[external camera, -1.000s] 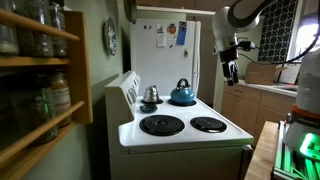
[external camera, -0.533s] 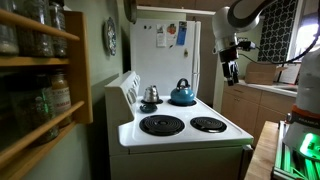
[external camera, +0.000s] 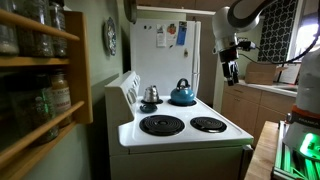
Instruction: Flip the switch on the wall
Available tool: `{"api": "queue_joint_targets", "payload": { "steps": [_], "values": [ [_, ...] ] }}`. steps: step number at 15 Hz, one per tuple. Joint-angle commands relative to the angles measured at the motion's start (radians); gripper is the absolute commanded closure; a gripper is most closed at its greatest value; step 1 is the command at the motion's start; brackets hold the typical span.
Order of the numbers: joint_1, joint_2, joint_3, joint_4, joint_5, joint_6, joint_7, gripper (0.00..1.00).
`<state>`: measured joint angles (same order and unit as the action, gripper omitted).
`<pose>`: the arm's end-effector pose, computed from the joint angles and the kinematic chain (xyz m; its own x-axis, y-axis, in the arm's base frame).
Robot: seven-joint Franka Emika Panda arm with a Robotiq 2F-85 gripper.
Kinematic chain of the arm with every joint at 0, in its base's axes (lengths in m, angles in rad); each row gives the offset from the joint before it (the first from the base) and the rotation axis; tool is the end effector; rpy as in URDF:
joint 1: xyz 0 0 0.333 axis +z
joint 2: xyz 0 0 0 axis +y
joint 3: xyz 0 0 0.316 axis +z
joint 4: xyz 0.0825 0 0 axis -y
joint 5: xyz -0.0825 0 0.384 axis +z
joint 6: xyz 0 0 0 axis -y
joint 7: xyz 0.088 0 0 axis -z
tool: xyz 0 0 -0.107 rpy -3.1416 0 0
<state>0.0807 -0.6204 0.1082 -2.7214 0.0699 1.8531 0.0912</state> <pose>0.3097 0.0619 0.3886 0.9686 0.0374 -0.2457 0.0449 -0.9987 0.0251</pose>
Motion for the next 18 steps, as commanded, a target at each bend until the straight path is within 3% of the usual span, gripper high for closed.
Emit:
{"api": "queue_joint_targets", "payload": {
  "steps": [1, 8, 12, 18],
  "values": [
    [0.036, 0.036, 0.018, 0.04, 0.006, 0.023, -0.023, 0.0],
    [0.168, 0.135, 0.046, 0.176, 0.147, 0.207, -0.12, 0.0],
    [0.237, 0.206, 0.03, 0.239, 0.317, 0.345, -0.214, 0.0],
    [0.354, 0.336, 0.025, 0.335, 0.68, 0.539, -0.491, 0.0]
  ]
}}
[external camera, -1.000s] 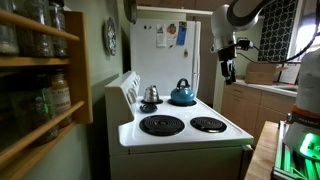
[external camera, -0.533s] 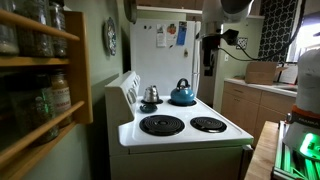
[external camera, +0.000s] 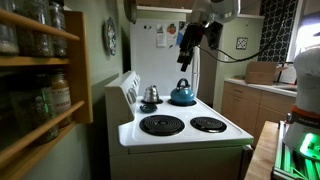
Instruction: Flip the switch on the wall
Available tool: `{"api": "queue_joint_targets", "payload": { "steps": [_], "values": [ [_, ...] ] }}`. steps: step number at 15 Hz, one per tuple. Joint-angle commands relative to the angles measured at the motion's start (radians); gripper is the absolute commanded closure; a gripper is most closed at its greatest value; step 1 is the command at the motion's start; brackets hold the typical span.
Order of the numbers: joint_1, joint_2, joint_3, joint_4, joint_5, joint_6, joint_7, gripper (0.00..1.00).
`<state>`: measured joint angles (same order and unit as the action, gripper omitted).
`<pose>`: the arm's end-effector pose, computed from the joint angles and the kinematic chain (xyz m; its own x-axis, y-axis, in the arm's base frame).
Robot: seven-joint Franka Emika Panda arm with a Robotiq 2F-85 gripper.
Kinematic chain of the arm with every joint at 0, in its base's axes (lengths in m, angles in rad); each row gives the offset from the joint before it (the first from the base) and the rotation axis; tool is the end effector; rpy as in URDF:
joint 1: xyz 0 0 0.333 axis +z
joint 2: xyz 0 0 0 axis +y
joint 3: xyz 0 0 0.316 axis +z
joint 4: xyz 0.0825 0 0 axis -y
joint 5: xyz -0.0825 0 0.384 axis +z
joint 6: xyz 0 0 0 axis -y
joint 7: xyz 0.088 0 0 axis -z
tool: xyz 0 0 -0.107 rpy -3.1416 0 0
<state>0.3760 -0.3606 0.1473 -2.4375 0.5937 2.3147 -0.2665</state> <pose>0.3871 0.2385 0.4610 0.8980 0.3534 0.2622 0.4335 -0.8127 -0.3894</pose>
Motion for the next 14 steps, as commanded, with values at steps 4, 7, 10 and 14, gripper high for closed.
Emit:
{"api": "queue_joint_targets", "payload": {
  "steps": [4, 7, 10, 14],
  "values": [
    [0.083, 0.166, -0.001, 0.14, 0.461, 0.042, -0.369, 0.0],
    [0.052, 0.233, 0.043, 0.205, 0.586, -0.014, -0.494, 0.0],
    [0.018, 0.222, 0.083, 0.194, 0.535, -0.013, -0.463, 0.0],
    [0.014, 0.253, 0.093, 0.215, 0.534, -0.013, -0.474, 0.0]
  ]
}}
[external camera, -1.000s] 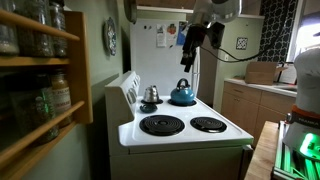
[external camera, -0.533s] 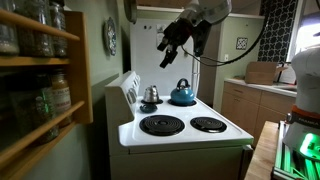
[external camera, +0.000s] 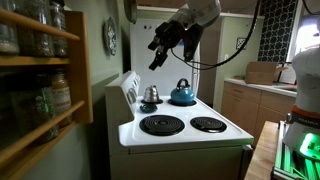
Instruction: Flip the switch on the wall
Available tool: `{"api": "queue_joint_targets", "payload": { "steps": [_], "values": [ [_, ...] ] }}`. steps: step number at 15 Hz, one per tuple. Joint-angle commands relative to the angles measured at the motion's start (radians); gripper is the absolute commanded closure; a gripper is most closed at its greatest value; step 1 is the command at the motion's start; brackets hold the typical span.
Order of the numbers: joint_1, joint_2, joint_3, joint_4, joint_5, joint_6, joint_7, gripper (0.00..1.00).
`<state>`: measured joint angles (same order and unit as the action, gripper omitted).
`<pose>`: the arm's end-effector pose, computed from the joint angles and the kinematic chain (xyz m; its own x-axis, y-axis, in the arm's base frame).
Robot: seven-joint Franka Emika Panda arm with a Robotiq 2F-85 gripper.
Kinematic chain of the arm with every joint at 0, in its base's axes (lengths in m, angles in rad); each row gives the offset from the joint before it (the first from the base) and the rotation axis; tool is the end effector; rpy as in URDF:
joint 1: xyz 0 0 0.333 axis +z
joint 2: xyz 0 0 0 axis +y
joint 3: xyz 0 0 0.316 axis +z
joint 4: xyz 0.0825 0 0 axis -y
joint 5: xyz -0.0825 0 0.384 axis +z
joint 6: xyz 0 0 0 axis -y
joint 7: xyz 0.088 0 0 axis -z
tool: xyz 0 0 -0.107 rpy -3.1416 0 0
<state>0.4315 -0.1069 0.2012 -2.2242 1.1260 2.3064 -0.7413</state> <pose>0.4172 0.3309 0.4467 0.8098 0.4099 0.4198 0.5837 -0.4903 -0.6472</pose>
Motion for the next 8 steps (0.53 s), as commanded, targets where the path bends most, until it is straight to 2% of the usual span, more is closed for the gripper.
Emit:
{"api": "queue_joint_targets", "payload": {
  "steps": [1, 3, 6, 8],
  "values": [
    [-0.042, -0.001, 0.04, 0.002, 0.002, -0.005, 0.0, 0.0],
    [-0.043, -0.001, 0.04, 0.002, 0.002, -0.006, -0.001, 0.0],
    [-0.039, 0.049, 0.05, 0.075, 0.149, 0.026, -0.091, 0.0],
    [-0.041, 0.088, 0.075, 0.127, 0.205, 0.09, -0.124, 0.0]
  ]
}}
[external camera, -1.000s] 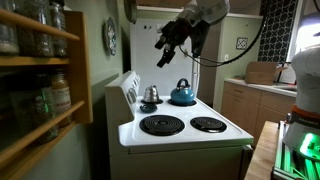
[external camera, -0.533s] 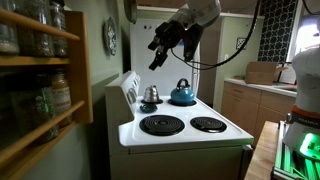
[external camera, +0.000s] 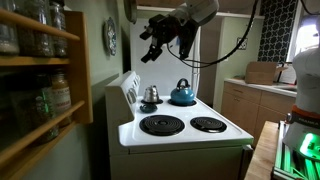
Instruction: Flip the switch on the wall
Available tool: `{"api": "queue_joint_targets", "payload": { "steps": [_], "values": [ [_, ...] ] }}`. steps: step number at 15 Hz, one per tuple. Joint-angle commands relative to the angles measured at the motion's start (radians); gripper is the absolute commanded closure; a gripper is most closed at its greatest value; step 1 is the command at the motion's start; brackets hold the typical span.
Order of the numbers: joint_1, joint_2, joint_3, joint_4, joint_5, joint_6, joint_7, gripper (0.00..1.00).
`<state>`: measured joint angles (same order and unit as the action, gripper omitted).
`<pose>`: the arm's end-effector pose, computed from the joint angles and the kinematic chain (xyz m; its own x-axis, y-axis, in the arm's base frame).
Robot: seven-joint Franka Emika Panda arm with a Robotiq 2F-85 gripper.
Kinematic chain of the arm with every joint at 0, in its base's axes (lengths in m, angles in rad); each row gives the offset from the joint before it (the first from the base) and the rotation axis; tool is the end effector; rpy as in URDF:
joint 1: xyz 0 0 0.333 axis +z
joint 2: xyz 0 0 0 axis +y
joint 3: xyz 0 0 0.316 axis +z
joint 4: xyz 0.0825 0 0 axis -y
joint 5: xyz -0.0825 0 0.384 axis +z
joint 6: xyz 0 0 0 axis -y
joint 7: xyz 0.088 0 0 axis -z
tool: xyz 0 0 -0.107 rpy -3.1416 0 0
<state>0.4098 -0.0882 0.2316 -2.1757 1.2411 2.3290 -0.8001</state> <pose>0.4265 0.3415 0.4627 0.8101 0.3402 0.4775 0.5860 -0.4439 -0.6779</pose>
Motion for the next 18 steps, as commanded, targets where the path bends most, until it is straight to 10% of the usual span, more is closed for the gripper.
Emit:
{"api": "queue_joint_targets", "payload": {
  "steps": [1, 13, 18],
  "values": [
    [-0.019, 0.093, 0.055, 0.107, 0.117, 0.087, -0.085, 0.0],
    [0.018, 0.363, 0.105, 0.409, 0.67, 0.3, -0.424, 0.96],
    [0.065, 0.446, 0.092, 0.497, 0.78, 0.304, -0.495, 1.0]
  ]
}}
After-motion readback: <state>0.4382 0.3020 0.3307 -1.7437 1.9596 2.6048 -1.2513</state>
